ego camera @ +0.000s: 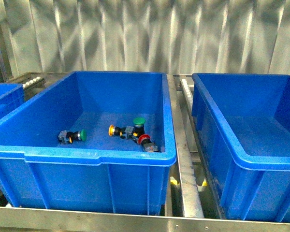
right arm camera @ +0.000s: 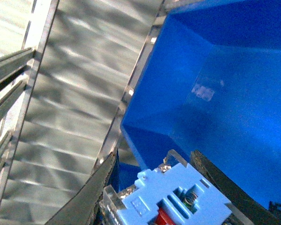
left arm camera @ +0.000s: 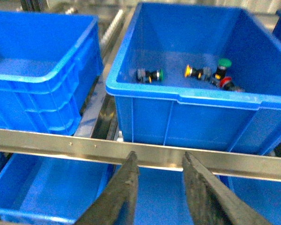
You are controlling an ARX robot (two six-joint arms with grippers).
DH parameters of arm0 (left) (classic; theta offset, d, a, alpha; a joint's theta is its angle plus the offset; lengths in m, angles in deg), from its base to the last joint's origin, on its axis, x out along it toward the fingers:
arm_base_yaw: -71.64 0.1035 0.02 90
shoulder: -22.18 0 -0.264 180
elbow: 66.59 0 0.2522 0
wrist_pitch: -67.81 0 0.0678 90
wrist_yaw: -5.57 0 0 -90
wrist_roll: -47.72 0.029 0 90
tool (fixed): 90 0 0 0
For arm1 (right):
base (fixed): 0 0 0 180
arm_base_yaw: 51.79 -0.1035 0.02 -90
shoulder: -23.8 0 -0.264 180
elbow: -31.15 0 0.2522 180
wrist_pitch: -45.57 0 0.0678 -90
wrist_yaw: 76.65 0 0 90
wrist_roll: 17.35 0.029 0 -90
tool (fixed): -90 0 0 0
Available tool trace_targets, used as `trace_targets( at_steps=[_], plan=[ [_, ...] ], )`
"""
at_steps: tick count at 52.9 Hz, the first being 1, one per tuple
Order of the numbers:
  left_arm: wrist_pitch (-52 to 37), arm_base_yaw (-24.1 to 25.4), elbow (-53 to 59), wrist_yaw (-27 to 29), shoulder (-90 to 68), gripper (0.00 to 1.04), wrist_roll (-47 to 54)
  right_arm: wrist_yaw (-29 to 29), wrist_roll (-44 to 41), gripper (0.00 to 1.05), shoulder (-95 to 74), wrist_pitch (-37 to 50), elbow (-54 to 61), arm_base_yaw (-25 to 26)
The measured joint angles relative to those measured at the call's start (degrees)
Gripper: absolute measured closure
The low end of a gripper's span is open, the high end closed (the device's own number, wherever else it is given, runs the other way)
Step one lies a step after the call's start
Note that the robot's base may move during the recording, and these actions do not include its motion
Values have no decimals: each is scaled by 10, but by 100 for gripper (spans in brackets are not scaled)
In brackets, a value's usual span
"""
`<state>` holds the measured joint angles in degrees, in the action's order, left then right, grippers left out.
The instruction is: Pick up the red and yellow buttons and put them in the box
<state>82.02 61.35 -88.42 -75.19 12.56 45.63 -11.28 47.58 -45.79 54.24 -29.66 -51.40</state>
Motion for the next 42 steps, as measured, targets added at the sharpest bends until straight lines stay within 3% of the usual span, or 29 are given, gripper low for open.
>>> trace_targets(
  at_steps=[5, 8, 35, 42],
  plan=[
    [-1, 64, 40, -72, 59, 94, 8, -5, -6, 66, 2, -1, 3, 0],
    [-1, 89, 56, -82, 70, 103, 9, -8, -8, 66, 3, -1, 4, 0],
    [-4, 100, 68, -92, 86, 102, 14, -29, -55, 66, 3, -4, 5, -16],
    [-4, 100, 68, -92, 86, 84, 14, -33, -66, 66, 3, -1, 5, -19]
  ],
)
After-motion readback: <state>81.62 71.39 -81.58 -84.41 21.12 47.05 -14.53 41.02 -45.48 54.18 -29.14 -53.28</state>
